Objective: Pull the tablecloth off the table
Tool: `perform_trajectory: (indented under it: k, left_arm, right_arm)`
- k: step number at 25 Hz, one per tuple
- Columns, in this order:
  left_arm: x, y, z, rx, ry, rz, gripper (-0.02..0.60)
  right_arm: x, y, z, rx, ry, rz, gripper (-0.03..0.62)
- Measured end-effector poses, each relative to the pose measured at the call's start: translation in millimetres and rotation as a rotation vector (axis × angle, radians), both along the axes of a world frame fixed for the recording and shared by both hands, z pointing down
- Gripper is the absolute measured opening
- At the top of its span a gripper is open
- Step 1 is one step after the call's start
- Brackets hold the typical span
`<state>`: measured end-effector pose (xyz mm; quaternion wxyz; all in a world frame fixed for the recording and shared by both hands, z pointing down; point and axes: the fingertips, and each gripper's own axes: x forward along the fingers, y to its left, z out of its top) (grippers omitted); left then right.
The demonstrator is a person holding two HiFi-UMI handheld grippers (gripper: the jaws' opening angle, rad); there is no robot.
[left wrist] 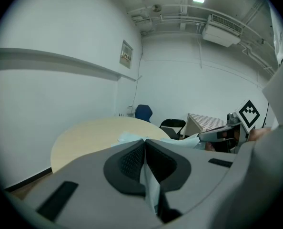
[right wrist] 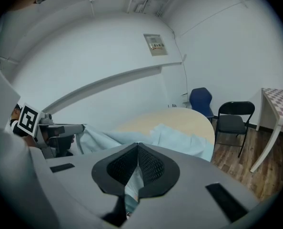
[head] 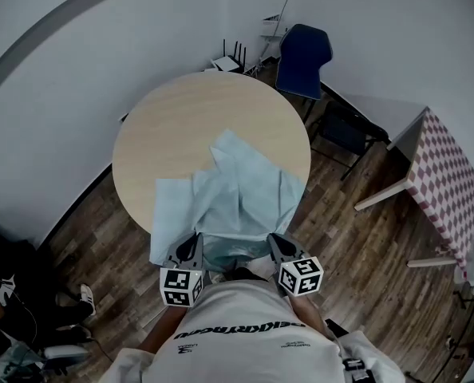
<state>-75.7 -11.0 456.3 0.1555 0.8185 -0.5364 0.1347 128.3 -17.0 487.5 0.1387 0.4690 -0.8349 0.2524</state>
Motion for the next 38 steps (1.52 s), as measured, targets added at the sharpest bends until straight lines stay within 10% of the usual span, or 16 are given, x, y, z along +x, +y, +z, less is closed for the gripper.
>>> perform_trajectory:
  k: [19,38]
  left_arm:
    - [-14.0,30.5,-141.4,0.317,0.070,0.025,0.015]
    - [-10.5,24.0,-197.6,0.435,0.085,0.016,0.015]
  right_arm:
    - [-23.6,37.8,-136.3,0.329,-0.078,0.018,0.034]
    - [-8.4,21.3,-207.1,0.493,-0.052,0.083,0.034]
